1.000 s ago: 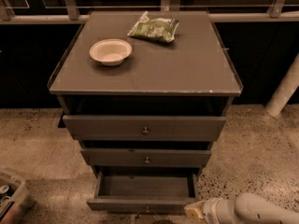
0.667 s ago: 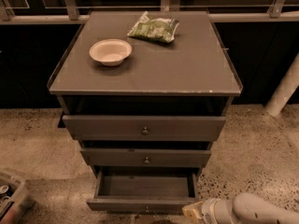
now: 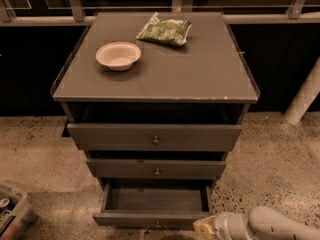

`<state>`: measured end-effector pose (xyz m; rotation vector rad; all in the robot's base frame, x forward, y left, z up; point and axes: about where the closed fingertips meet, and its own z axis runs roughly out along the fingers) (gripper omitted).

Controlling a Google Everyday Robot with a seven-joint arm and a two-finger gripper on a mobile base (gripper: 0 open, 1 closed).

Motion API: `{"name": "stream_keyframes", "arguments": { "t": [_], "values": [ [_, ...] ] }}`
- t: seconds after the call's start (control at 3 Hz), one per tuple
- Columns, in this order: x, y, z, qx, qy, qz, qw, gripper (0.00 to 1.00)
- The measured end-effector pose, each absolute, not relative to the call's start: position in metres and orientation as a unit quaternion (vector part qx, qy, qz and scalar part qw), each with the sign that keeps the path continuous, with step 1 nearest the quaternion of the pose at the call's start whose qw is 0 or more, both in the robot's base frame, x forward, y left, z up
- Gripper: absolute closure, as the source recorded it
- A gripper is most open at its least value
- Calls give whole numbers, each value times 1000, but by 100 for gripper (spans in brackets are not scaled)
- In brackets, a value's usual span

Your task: Close bottom drawer

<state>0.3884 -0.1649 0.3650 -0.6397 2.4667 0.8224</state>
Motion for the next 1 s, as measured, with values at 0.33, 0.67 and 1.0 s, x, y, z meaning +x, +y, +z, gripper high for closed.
{"name": "stream_keyframes", "arguments": {
  "t": [0.33, 0.67, 1.0],
  "values": [
    [404, -159, 335, -237, 884, 325, 238, 100],
    [426, -156, 277, -216, 884, 345, 231, 100],
    [425, -154, 274, -214, 884, 347, 229, 100]
  ]
}}
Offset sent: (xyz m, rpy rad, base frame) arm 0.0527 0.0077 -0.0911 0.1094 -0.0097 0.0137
